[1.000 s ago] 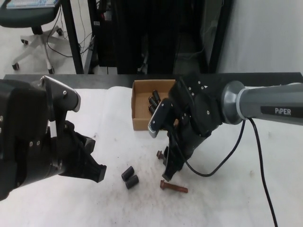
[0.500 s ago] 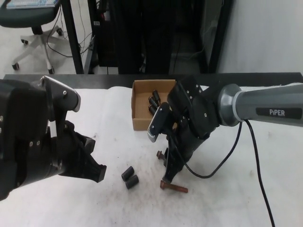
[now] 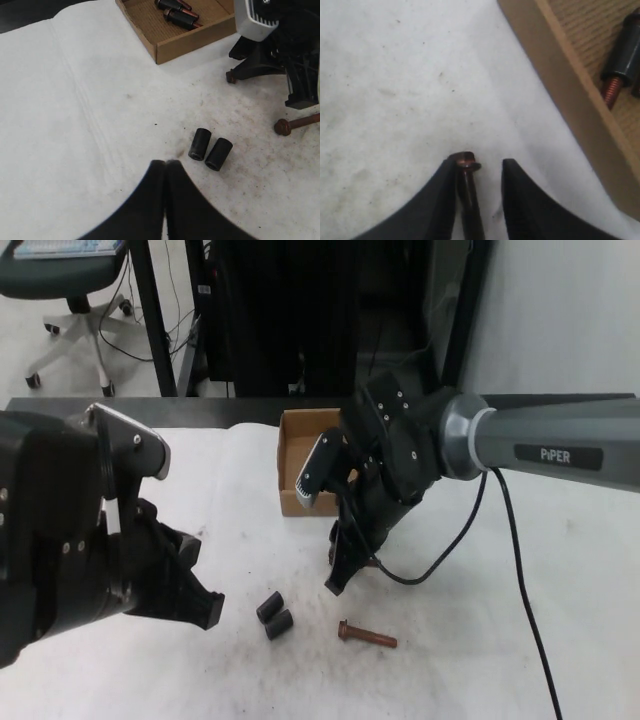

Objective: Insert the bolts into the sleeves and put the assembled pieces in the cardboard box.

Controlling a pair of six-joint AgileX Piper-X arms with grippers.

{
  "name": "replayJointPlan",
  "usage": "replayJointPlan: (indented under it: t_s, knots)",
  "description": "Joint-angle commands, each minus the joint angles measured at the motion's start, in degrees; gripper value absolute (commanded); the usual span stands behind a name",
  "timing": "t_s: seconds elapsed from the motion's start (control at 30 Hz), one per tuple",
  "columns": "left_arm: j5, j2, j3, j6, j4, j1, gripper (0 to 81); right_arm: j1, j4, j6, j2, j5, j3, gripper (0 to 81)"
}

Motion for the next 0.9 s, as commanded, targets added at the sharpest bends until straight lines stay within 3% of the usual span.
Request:
replayJointPlan:
  t_s: [0.0,0.87]
  knots:
    - [-0.19,-0.43,0.62,-0.22,-0.70,-0.08,0.3,-0.23,1.85,-0.46,0.64,-0.39,-0.17,29.1]
    - [-0.19,-0.43,1.32,-0.22,-2.37,-0.08,0.3,-0.23,2.83,-2.00,-0.08,-0.39,-0.17,29.1]
